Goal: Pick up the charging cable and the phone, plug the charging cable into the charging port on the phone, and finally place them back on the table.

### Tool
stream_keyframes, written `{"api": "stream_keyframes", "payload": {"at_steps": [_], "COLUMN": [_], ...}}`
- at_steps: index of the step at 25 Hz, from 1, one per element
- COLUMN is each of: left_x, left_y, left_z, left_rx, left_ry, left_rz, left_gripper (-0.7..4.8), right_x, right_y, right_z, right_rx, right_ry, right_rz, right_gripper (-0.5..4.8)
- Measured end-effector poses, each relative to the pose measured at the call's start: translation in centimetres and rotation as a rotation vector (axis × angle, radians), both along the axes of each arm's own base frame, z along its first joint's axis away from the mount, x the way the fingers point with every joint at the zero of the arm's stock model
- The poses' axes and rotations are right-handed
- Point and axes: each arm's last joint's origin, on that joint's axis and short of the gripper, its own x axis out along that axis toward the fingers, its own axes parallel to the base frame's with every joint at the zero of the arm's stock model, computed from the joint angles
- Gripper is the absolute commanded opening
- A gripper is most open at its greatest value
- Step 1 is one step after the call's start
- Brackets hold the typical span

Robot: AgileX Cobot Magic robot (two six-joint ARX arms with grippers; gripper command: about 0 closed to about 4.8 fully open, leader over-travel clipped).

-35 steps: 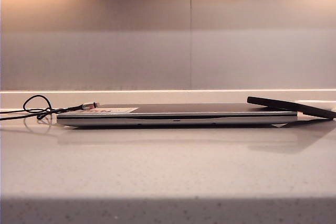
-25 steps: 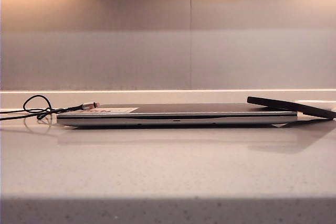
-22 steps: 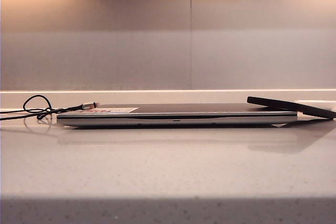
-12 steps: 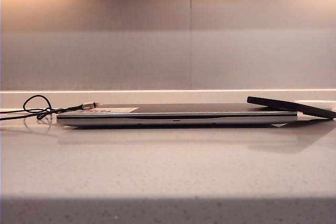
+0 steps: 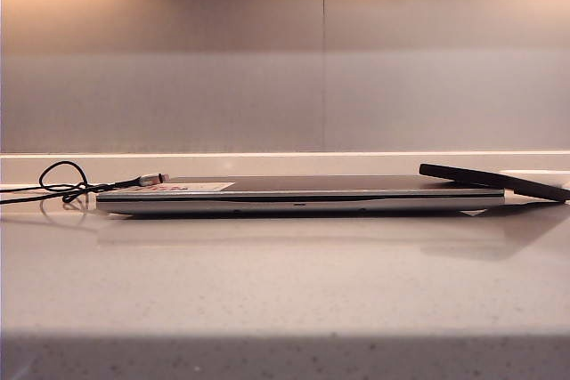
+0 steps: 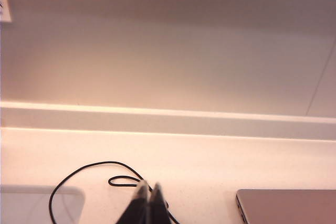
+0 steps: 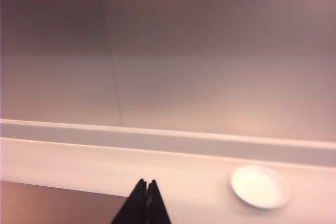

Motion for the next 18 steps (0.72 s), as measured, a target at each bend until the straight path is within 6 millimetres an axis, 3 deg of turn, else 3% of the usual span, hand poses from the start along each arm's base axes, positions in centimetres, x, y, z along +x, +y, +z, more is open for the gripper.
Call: {"api": "stream_keyframes", "payload": {"at_steps": [4, 7, 11, 18], "left_x": [3.3, 4.8, 5.0, 4.6], "left_y": [-0.7, -3.2, -4.7, -4.8], "left_z": [1.0, 0.9, 0.3, -1.3], "left_rx": [0.021, 0.134, 0.183, 0.317], "left_ry": [0.038, 0.062, 0.095, 0.232], "left_rz": [-0.037, -0.158, -0.234, -0.266], "left_gripper": [-0.06, -0.06, -0.06, -0.06], "right_x": [1.0, 1.3, 0.9, -0.6], "right_y": [0.3, 1.6, 3.7, 6.6], "right_z": [1.6, 1.5, 1.0, -0.3], "right_rx": [-0.003, -0.013, -0.066, -0.22], "right_ry": [-0.002, 0.018, 0.061, 0.142], "right_rz": [0.059, 0.156, 0.281, 0.45], "right_gripper": [-0.04, -0.04, -0.04, -0.04]}}
